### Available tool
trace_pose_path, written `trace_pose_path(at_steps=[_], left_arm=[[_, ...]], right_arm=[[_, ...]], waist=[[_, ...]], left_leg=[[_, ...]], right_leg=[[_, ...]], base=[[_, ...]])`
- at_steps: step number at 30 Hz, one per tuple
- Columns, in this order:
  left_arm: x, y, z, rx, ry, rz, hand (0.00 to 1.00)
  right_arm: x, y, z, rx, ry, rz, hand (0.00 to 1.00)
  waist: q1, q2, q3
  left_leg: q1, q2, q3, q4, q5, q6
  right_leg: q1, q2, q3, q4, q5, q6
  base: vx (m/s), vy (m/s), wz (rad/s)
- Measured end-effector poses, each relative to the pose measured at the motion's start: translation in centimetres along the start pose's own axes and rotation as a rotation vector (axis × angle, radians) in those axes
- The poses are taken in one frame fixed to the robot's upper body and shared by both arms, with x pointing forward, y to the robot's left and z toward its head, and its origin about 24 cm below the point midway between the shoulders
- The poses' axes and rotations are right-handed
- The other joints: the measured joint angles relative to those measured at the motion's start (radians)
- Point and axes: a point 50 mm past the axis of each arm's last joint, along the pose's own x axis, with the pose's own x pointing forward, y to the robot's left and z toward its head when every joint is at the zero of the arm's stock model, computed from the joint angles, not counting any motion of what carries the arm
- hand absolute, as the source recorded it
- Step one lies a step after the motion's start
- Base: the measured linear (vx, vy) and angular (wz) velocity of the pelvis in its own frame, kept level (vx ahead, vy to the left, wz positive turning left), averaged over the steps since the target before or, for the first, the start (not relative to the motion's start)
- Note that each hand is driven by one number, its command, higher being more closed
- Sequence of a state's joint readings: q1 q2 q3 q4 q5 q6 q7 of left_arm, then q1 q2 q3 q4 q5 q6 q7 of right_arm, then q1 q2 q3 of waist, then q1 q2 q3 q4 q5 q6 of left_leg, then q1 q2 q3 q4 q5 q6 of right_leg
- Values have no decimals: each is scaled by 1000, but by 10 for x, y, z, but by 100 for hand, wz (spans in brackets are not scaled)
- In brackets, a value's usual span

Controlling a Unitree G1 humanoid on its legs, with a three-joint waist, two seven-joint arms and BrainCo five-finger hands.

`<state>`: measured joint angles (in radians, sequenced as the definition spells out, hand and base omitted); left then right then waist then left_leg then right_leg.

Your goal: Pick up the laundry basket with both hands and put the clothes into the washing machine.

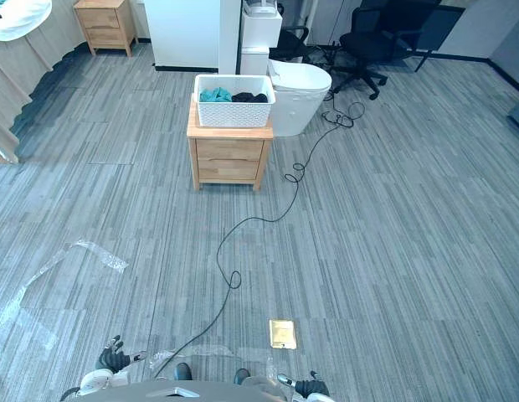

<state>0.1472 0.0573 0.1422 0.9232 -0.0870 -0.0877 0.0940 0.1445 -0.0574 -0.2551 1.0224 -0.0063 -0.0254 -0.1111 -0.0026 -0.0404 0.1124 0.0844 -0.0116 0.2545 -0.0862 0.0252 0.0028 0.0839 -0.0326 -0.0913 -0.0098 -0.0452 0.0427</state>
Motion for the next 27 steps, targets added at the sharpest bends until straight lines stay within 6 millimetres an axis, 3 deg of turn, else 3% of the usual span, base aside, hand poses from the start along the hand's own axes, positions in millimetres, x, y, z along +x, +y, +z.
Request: trace_pose_path(at_steps=[27], left_arm=[[1, -2, 4, 9, -9, -17, 0]], right_arm=[[1, 3, 3, -40, -5, 13, 0]], waist=[[1, -12, 13]], left_leg=[[2, 0, 1, -1, 9, -9]], right_leg=[[32, 0, -31, -34, 13, 4]], base=[[-21, -18, 3]])
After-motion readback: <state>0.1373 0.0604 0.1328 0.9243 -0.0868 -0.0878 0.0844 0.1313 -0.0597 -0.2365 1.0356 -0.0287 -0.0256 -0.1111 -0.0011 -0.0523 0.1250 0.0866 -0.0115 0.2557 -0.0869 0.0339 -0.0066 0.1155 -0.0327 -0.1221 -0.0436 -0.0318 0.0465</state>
